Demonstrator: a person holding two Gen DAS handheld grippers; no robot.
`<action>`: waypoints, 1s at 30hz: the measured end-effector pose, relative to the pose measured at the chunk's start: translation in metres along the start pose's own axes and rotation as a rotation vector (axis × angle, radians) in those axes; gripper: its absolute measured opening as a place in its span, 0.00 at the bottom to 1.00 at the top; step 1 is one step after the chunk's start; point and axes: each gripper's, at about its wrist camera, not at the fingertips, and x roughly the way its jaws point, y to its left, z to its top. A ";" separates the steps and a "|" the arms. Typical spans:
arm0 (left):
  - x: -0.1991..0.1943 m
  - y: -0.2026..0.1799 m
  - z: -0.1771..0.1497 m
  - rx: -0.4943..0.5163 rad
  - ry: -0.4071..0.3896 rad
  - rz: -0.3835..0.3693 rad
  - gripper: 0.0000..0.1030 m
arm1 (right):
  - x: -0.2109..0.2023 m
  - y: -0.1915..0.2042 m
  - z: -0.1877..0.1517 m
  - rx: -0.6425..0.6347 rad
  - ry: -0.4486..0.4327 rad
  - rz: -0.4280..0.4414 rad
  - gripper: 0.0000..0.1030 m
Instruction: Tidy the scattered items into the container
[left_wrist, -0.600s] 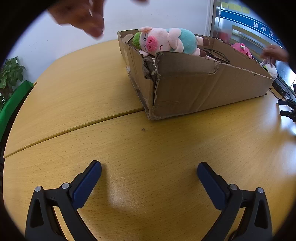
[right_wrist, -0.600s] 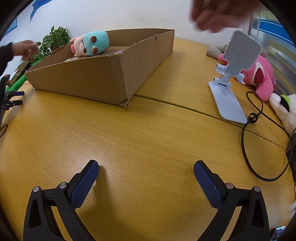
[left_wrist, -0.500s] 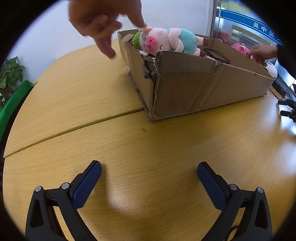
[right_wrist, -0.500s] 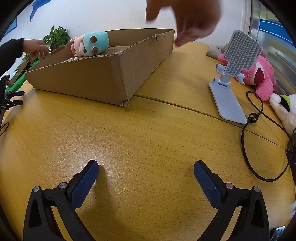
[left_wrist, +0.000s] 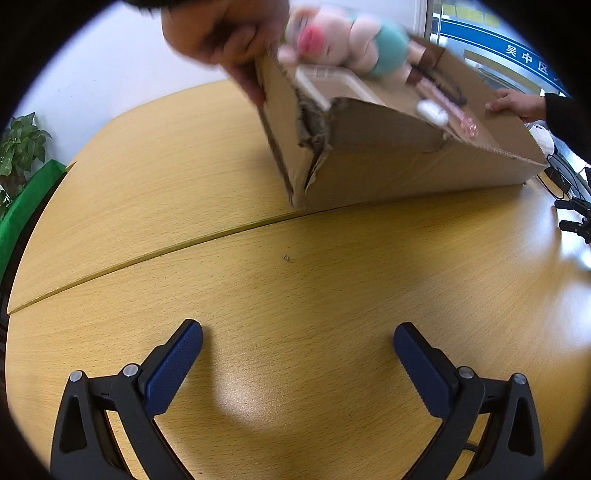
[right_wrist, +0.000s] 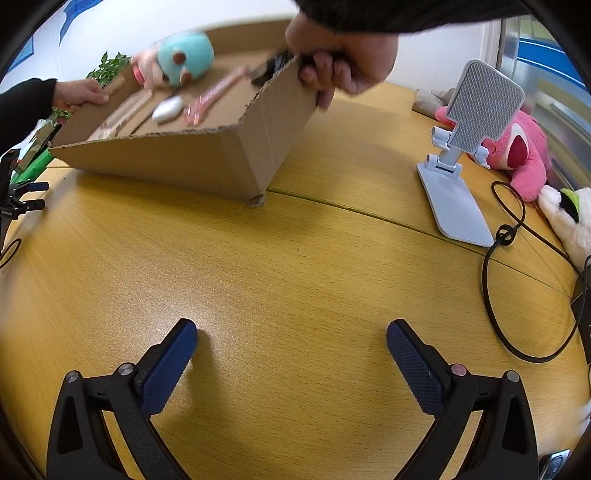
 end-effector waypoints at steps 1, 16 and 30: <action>0.000 0.000 0.000 0.000 0.000 0.000 1.00 | 0.000 0.000 -0.001 0.000 0.000 0.000 1.00; 0.000 -0.001 0.000 0.000 0.000 0.001 1.00 | 0.000 -0.001 0.000 -0.003 0.001 0.004 1.00; 0.000 -0.001 0.000 0.001 0.000 0.001 1.00 | 0.002 0.000 0.004 -0.007 0.001 0.006 1.00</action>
